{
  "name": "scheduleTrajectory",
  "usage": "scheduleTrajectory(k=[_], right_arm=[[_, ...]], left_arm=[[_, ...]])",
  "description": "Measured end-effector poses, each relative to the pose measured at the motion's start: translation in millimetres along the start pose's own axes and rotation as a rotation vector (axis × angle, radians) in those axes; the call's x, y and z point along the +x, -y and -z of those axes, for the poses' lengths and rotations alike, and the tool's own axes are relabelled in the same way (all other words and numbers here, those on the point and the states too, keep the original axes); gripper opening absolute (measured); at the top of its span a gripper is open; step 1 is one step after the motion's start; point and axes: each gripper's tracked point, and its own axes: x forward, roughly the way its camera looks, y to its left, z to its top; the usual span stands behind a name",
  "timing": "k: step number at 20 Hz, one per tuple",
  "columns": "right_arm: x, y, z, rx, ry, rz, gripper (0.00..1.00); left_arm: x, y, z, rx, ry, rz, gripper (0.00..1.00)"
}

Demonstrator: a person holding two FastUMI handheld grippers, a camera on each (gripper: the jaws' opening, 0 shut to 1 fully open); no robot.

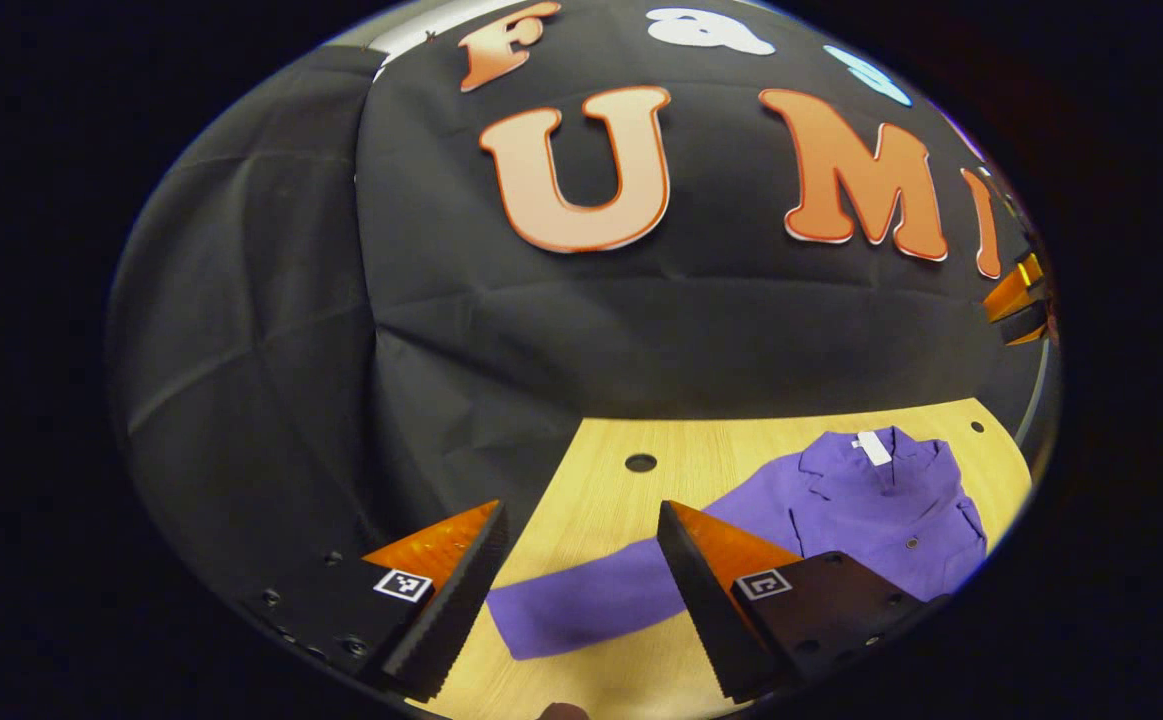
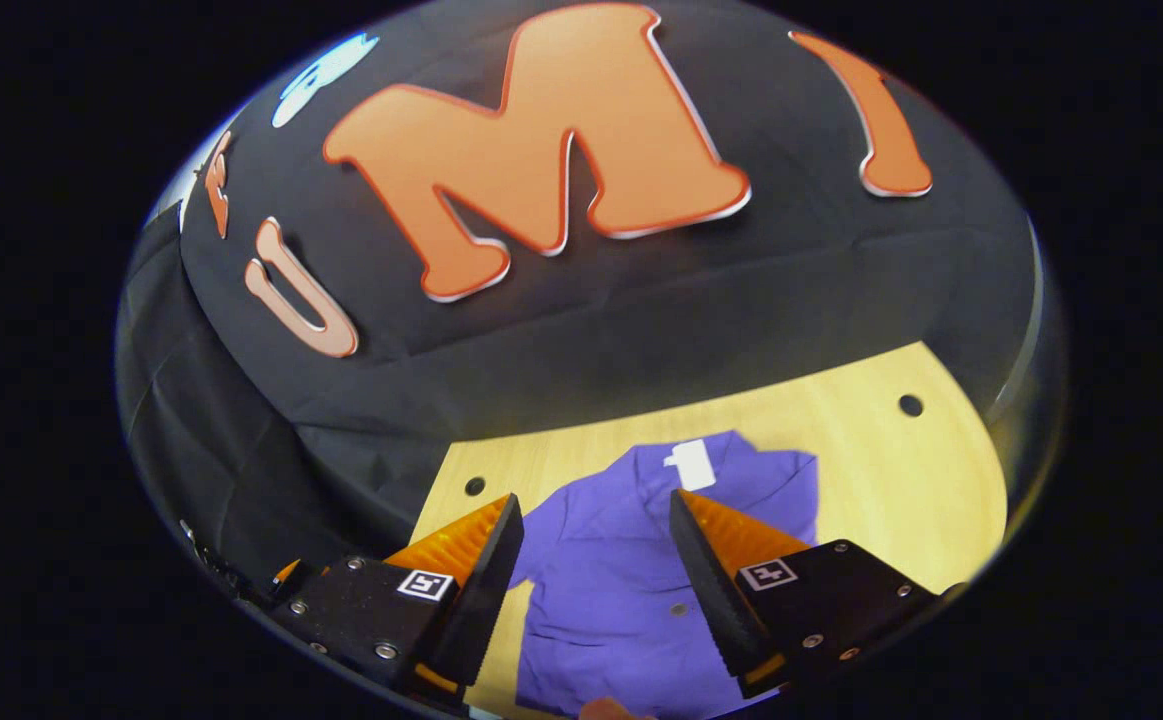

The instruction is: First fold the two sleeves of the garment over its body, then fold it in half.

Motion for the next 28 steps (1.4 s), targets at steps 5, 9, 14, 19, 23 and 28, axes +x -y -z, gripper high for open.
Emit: scheduleTrajectory(k=[5, 9, 14, 19, 23, 28], right_arm=[[-49.7, 39.7, -31.7, -0.1, 0.163, 0.087, 0.95], [-90.1, 63.6, -48.4, -0.195, 0.288, 0.161, 0.95], [-128.8, 84.6, -53.1, -0.21, 0.349, 0.221, 0.95], [-155.8, 97.0, -58.1, -0.187, 0.409, 0.265, 0.95], [-167.2, 95.9, -50.8, -0.208, 0.419, 0.287, 0.95], [-173.2, 93.5, -40.9, -0.213, 0.407, 0.31, 0.95]], left_arm=[[32.1, -11.9, 35.1, -0.1, -0.243, -0.003, 0.94], [50.4, -19.3, 81.7, -0.141, -0.46, -0.027, 0.95], [59.8, -29.4, 132.2, -0.213, -0.656, -0.016, 0.96], [78.8, -40.0, 177.7, -0.262, -0.79, -0.01, 0.96], [94.0, -51.9, 210.5, -0.318, -0.887, -0.008, 0.98], [108.9, -61.2, 244.2, -0.33, -0.981, -0.05, 0.98]])
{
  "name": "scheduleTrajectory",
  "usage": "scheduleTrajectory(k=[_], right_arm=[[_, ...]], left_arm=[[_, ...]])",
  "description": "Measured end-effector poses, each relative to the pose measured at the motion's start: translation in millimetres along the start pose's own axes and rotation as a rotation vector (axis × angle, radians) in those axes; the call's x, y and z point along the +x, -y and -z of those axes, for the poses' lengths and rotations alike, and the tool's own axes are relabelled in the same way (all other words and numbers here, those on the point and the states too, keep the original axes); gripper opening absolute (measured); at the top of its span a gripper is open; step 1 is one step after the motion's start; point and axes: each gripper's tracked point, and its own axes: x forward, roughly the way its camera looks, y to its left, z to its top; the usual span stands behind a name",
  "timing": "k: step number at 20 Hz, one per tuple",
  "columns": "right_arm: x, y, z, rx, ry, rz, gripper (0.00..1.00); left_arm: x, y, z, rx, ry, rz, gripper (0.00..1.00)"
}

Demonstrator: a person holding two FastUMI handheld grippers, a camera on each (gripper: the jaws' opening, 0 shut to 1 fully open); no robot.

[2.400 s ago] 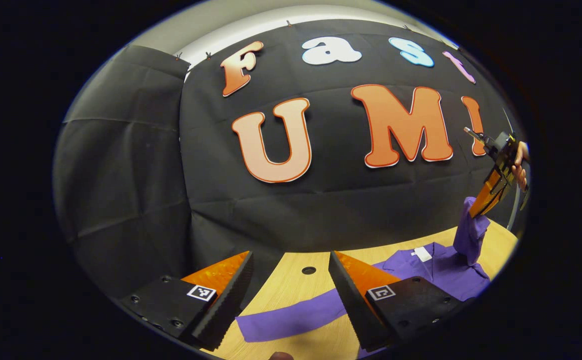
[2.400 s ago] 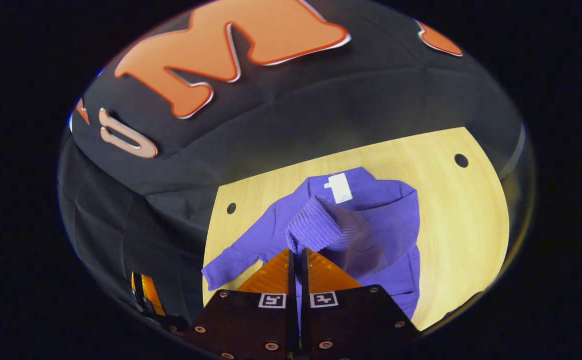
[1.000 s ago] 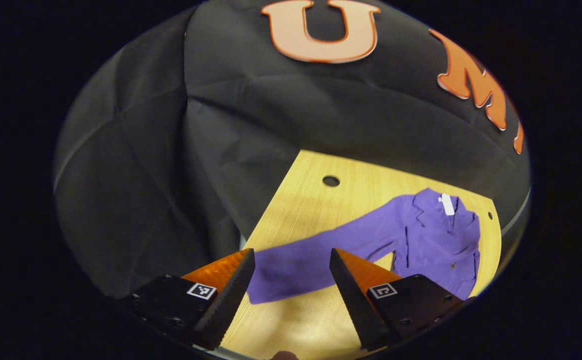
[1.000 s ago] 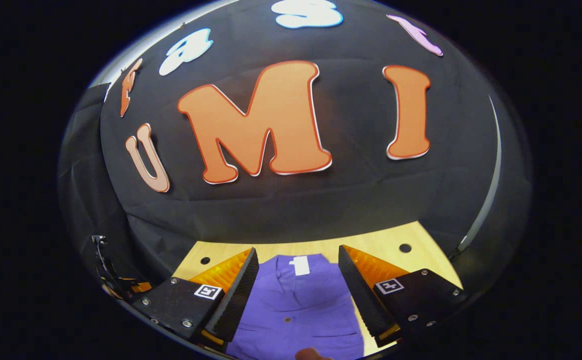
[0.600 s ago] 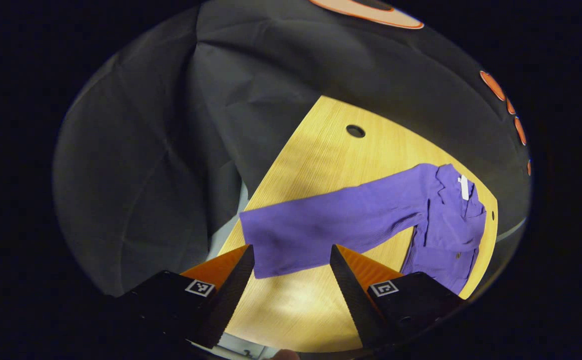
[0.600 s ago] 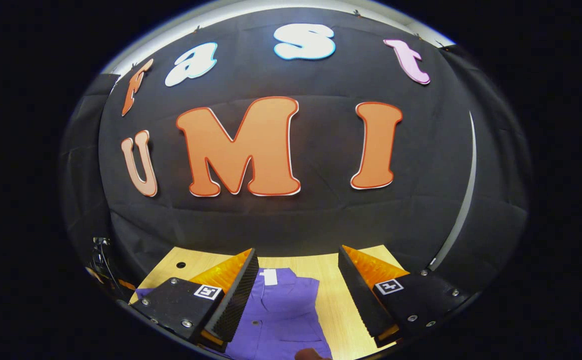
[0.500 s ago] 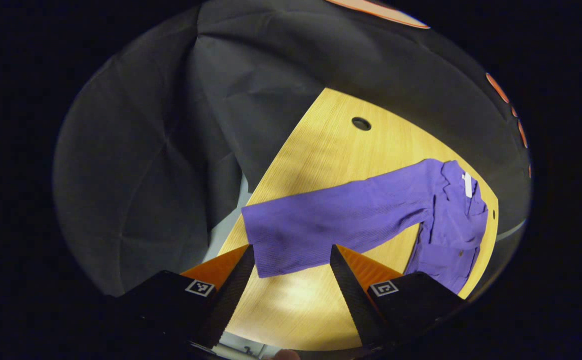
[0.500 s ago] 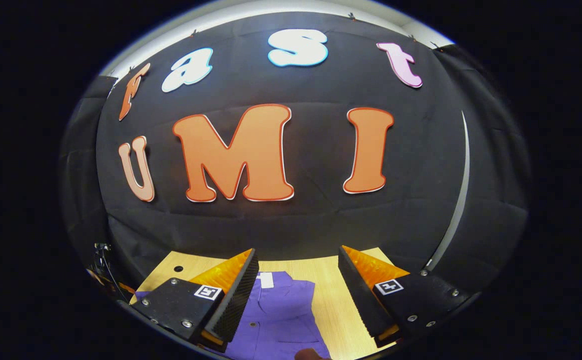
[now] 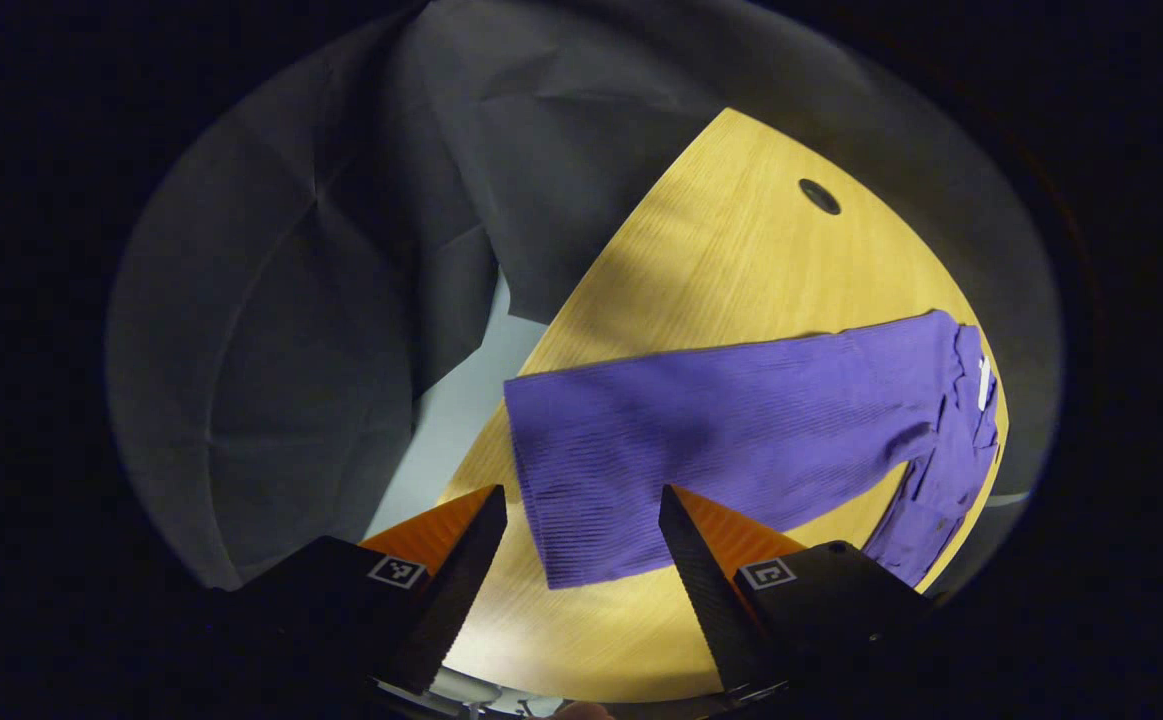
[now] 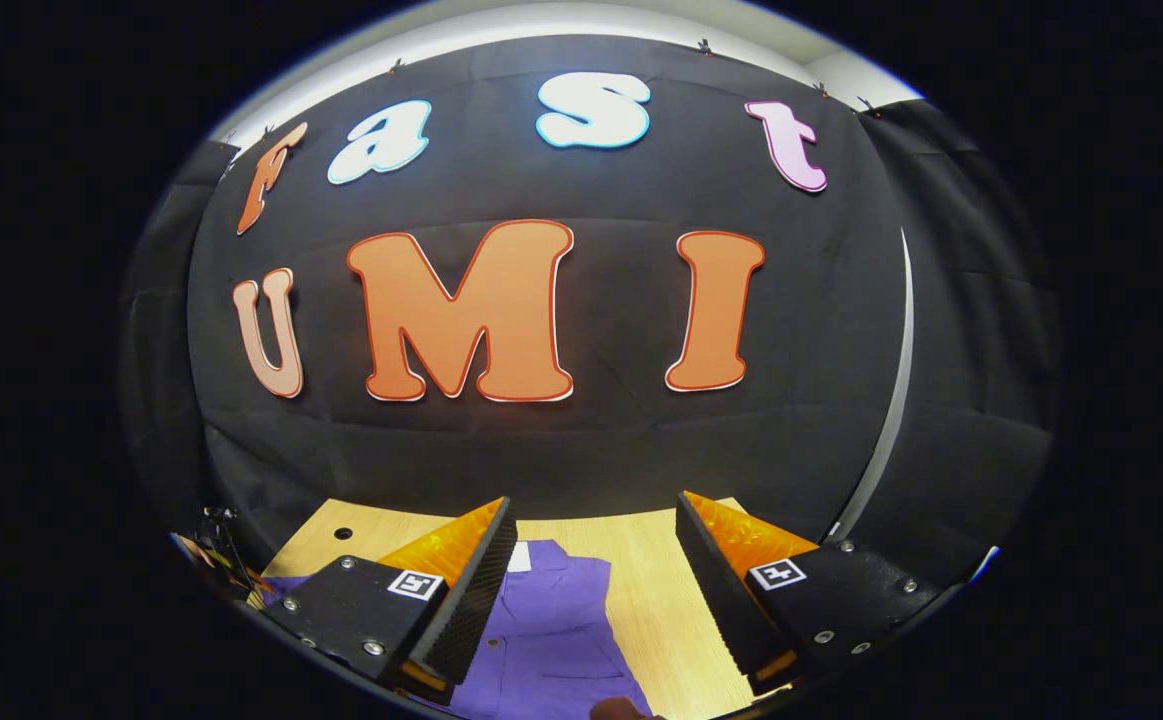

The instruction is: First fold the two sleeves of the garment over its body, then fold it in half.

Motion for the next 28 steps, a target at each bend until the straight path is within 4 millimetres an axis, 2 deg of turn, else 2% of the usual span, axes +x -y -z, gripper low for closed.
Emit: scheduleTrajectory(k=[2, 3, 5, 6, 7, 8, 9, 10, 11, 12, 15, 17, 18, 19, 21, 22, 25, 26, 27, 28], right_arm=[[-4.3, 3.7, 1.4, -0.008, -0.007, 0.012, 0.95], [-4.3, 6.3, 2.5, -0.011, -0.011, 0.02, 1.0], [-4.7, 9.9, 3.4, -0.008, -0.013, 0.023, 1.0], [-4.7, 12.3, 3.6, -0.002, -0.013, 0.022, 1.0], [-4.2, 13.7, 4.7, 0.005, -0.014, 0.022, 1.0], [-3.5, 16.2, 5.2, 0.012, -0.015, 0.021, 1.0], [-3.0, 17.5, 6.1, 0.018, -0.017, 0.017, 0.95], [-2.5, 21.5, 6.7, 0.02, -0.017, 0.019, 0.95], [-2.0, 25.5, 7.2, 0.02, -0.017, 0.019, 0.95], [-2.6, 31.4, 7.7, 0.02, -0.017, 0.023, 0.95], [-1.4, 47.4, 9.6, 0.036, -0.022, 0.027, 0.95], [1.7, 56.1, 10.1, 0.062, -0.024, 0.02, 0.95], [3.2, 60.0, 10.0, 0.07, -0.02, 0.013, 1.0], [5.6, 63.4, 11.3, 0.073, -0.02, 0.012, 0.95], [9.0, 68.5, 14.1, 0.074, -0.024, -0.001, 0.95], [9.8, 70.8, 15.0, 0.073, -0.024, -0.008, 1.0], [13.0, 78.3, 19.0, 0.072, -0.028, -0.028, 1.0], [13.1, 81.8, 21.1, 0.076, -0.034, -0.034, 0.95], [14.0, 82.7, 23.2, 0.08, -0.039, -0.046, 1.0], [14.3, 85.2, 26.1, 0.082, -0.044, -0.053, 0.95]], left_arm=[[5.6, -4.6, 4.1, -0.021, -0.033, -0.018, 0.98], [10.2, -5.2, 0.9, -0.018, -0.02, -0.027, 0.98], [10.2, -6.1, 0.1, -0.021, -0.03, -0.053, 0.9], [10.2, -3.3, -3.4, -0.017, -0.028, -0.049, 0.81], [7.2, -0.2, -1.4, -0.02, -0.035, -0.049, 0.8], [8.2, 3.8, -1.4, -0.022, -0.041, -0.043, 0.57], [8.3, 8.0, -1.5, -0.028, -0.043, -0.04, 0.44], [7.9, 12.0, -2.3, -0.032, -0.044, -0.032, 0.31], [8.2, 14.9, 0.1, -0.042, -0.052, -0.034, 0.26], [6.0, 20.6, 3.0, -0.044, -0.061, -0.016, 0.12], [-17.0, 43.7, -9.4, -0.013, 0.0, 0.022, 0.08], [-40.9, 64.3, -12.8, 0.039, 0.042, 0.052, 0.07], [-54.0, 75.9, -15.1, 0.068, 0.059, 0.066, 0.07], [-68.3, 90.4, -16.9, 0.093, 0.081, 0.081, 0.07], [-92.1, 114.7, -18.4, 0.144, 0.115, 0.105, 0.07], [-105.6, 124.5, -18.0, 0.168, 0.131, 0.114, 0.07], [-140.5, 157.9, -23.2, 0.231, 0.184, 0.142, 0.07], [-152.4, 168.3, -26.1, 0.254, 0.2, 0.148, 0.07], [-165.3, 179.8, -25.8, 0.279, 0.213, 0.153, 0.07], [-178.2, 191.7, -27.2, 0.304, 0.225, 0.158, 0.07]])
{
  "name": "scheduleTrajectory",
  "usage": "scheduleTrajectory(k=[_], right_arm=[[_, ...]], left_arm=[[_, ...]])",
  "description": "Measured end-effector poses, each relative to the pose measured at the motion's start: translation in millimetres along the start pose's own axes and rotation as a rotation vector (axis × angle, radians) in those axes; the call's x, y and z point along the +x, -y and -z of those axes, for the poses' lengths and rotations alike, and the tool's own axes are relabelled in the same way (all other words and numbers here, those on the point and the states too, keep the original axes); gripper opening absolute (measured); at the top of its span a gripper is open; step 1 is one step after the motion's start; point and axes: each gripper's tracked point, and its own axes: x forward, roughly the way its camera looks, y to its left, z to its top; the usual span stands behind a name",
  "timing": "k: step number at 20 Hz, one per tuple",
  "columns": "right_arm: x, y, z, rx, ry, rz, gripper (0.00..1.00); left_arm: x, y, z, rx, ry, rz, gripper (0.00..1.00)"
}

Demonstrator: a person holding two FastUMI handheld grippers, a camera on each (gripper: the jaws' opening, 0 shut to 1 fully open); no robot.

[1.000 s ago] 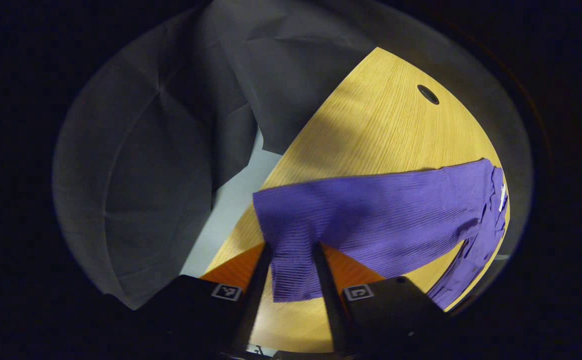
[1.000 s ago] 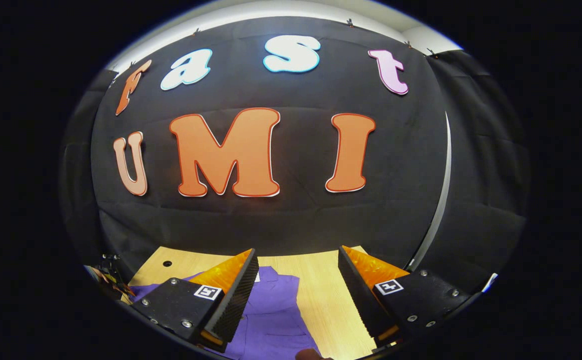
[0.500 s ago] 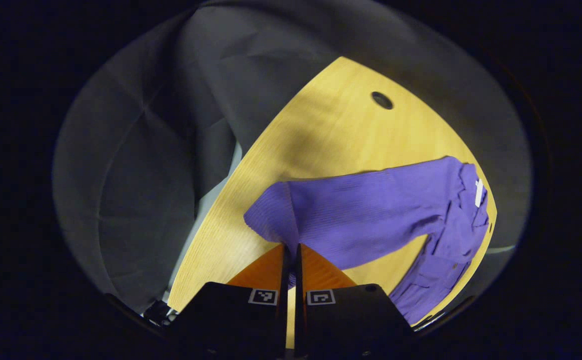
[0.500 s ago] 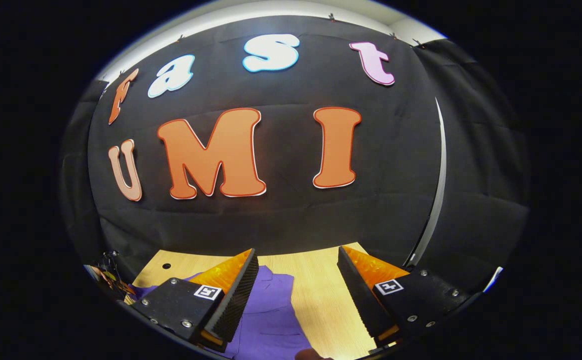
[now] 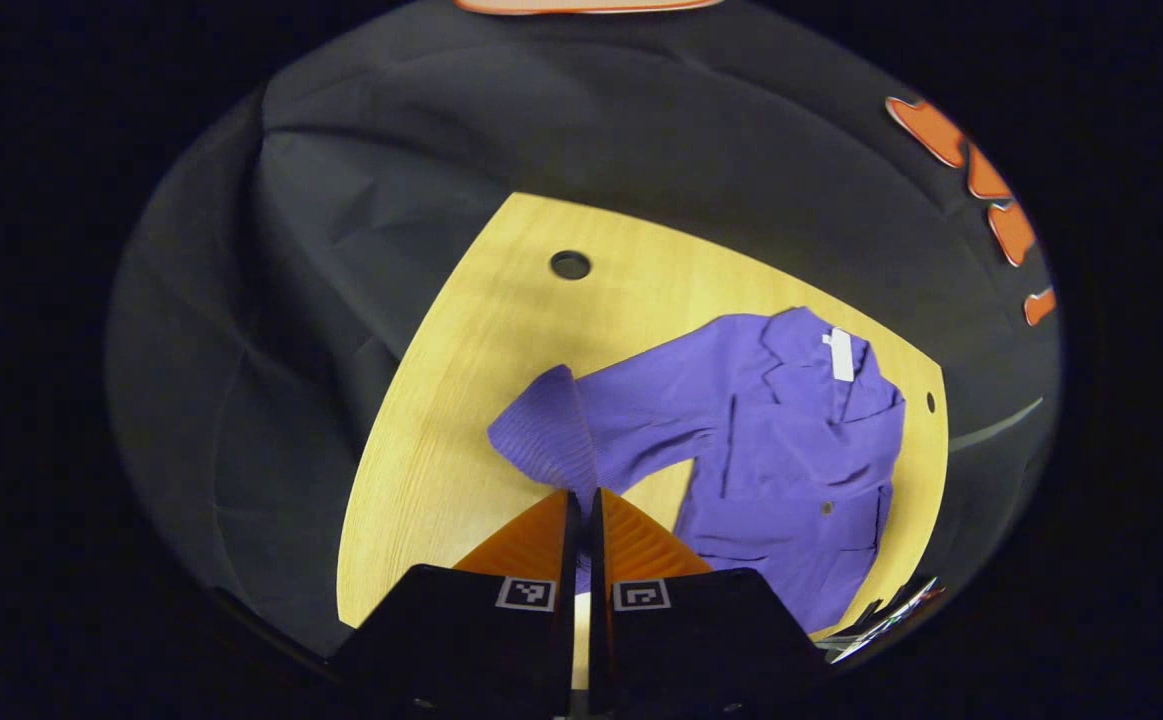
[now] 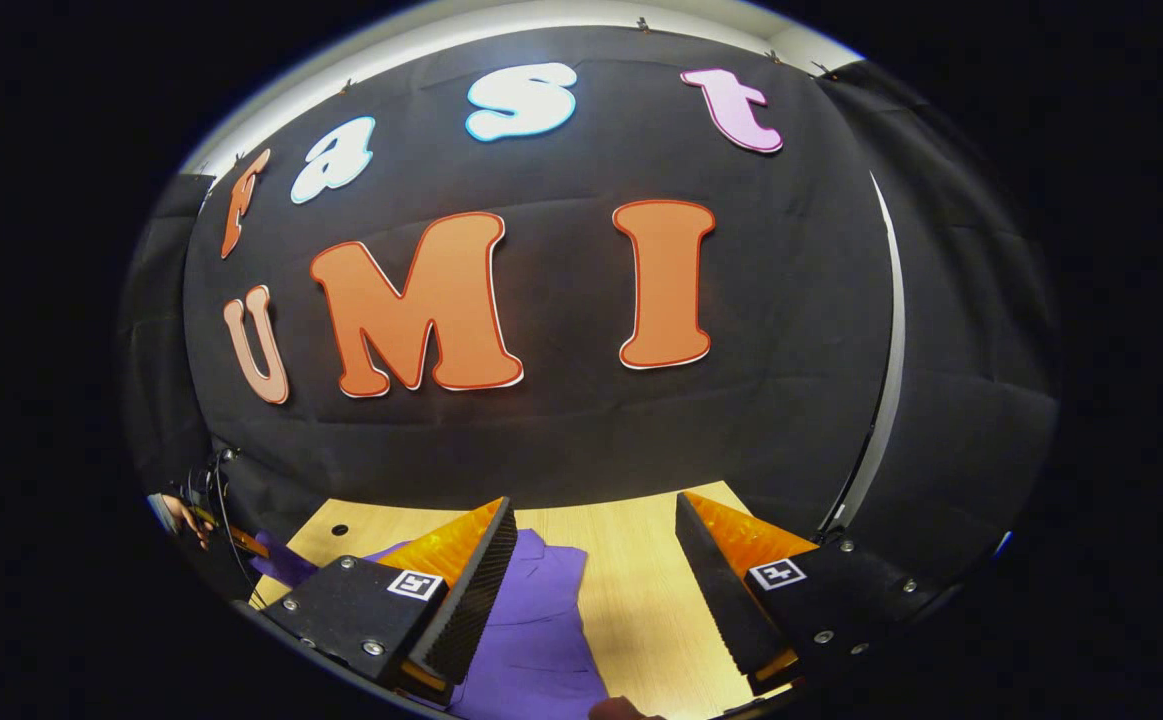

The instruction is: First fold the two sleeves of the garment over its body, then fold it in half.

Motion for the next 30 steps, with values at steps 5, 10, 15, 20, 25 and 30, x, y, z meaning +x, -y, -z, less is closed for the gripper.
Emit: scheduleTrajectory(k=[5, 10, 15, 20, 25, 30], right_arm=[[0.1, 15.8, 7.3, -0.017, -0.001, -0.008, 0.95], [-8.0, 36.2, 8.1, 0.009, 0.008, -0.014, 0.95], [-14.3, 64.2, 9.3, 0.034, 0.004, -0.005, 0.95], [-21.4, 86.5, 15.1, 0.061, -0.004, 0.003, 0.95], [-20.7, 98.7, 28.1, 0.081, -0.029, 0.01, 0.95], [-17.9, 100.7, 37.9, 0.082, -0.058, 0.008, 0.95]], left_arm=[[-32.4, 99.6, -34.9, 0.146, 0.047, 0.053, 0.07], [-45.7, 208.9, -52.8, 0.27, 0.07, 0.121, 0.07], [-40.6, 316.2, -45.1, 0.382, 0.063, 0.184, 0.07], [-26.1, 404.9, -31.9, 0.493, 0.04, 0.222, 0.07], [-5.3, 467.7, -7.6, 0.536, 0.017, 0.279, 0.14], [-28.4, 492.5, -0.1, 0.567, 0.104, 0.373, 0.43]])
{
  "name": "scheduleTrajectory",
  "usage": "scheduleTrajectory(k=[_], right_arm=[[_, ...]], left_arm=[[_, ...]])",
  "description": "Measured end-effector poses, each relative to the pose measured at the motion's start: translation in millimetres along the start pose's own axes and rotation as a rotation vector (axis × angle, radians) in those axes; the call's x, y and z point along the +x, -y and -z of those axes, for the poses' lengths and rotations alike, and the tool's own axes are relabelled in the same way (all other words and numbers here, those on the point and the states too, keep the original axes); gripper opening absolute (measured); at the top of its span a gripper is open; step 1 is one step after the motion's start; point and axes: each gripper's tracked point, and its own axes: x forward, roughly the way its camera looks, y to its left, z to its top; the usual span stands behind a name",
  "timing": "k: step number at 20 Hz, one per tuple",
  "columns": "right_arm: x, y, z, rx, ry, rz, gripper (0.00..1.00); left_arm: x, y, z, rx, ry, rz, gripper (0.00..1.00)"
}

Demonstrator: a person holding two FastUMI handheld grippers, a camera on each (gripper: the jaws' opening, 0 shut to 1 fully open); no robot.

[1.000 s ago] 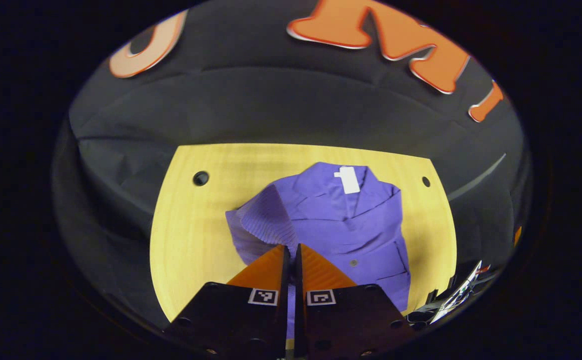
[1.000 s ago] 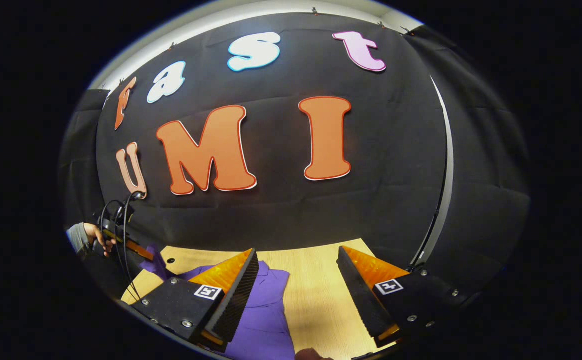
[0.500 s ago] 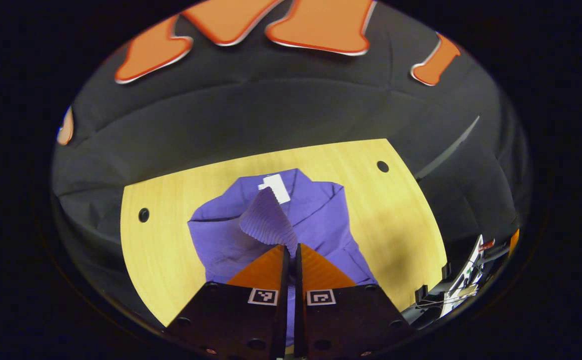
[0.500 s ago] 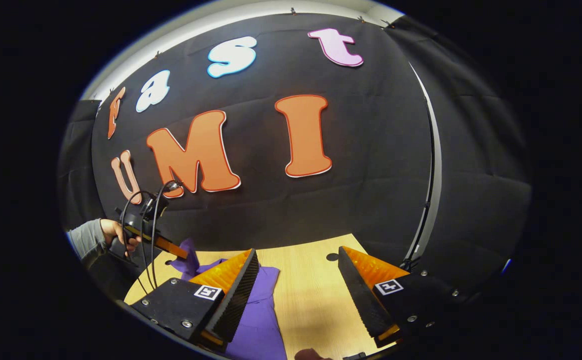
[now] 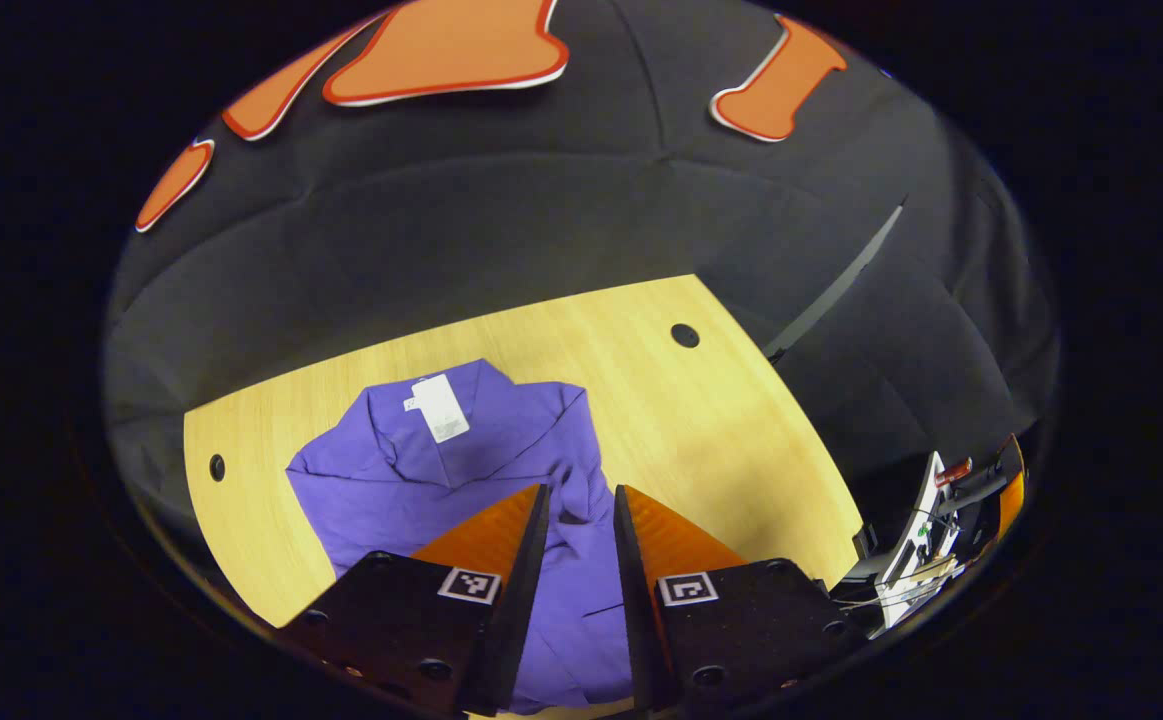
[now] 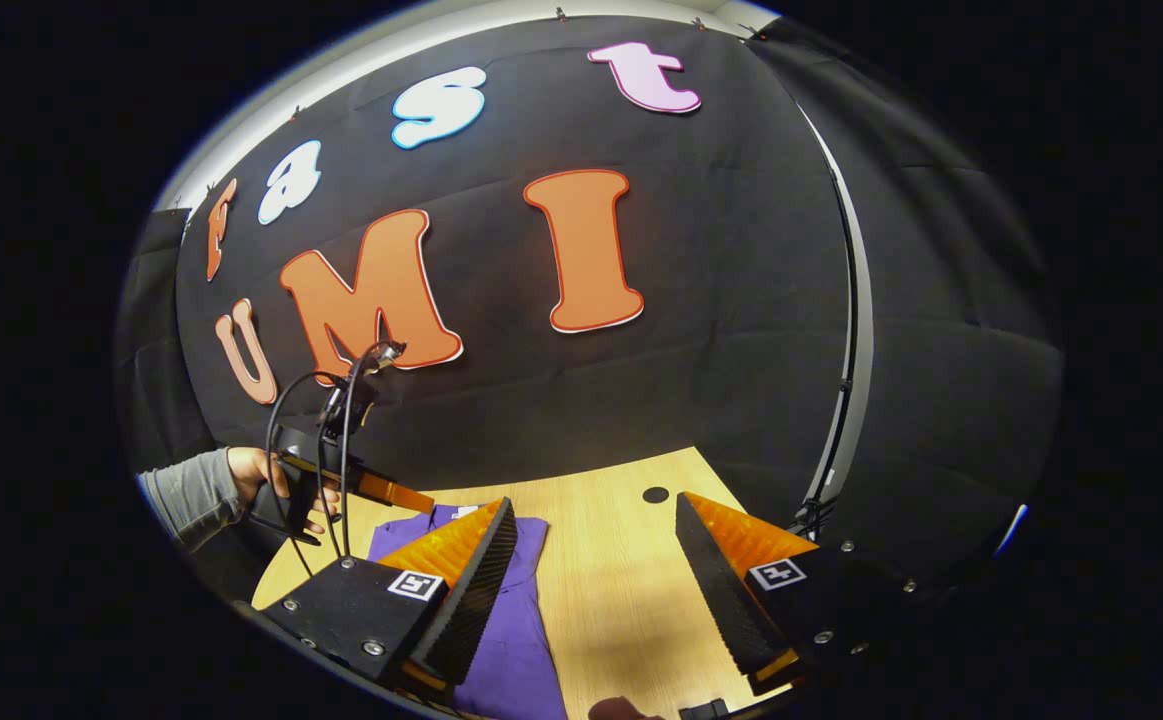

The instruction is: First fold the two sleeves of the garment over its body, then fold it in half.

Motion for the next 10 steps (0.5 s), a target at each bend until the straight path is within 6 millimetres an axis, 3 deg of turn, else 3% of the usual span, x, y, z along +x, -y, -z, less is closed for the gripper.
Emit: scheduleTrajectory(k=[2, 3, 6, 10], right_arm=[[3.6, -3.8, 1.9, -0.003, -0.004, -0.007, 0.95], [5.7, -7.1, 3.3, -0.006, -0.008, -0.012, 0.95], [10.8, -22.4, 10.6, -0.024, -0.029, -0.036, 0.95], [15.5, -43.6, 25.6, -0.061, -0.065, -0.066, 0.95]], left_arm=[[-18.5, -1.0, -5.6, 0.023, 0.063, -0.004, 0.48], [-29.7, -3.3, -5.1, 0.03, 0.1, -0.008, 0.56], [-68.1, -26.3, -5.5, 0.042, 0.209, -0.075, 0.96], [-128.3, -58.8, 5.6, 0.041, 0.339, -0.189, 0.97]])
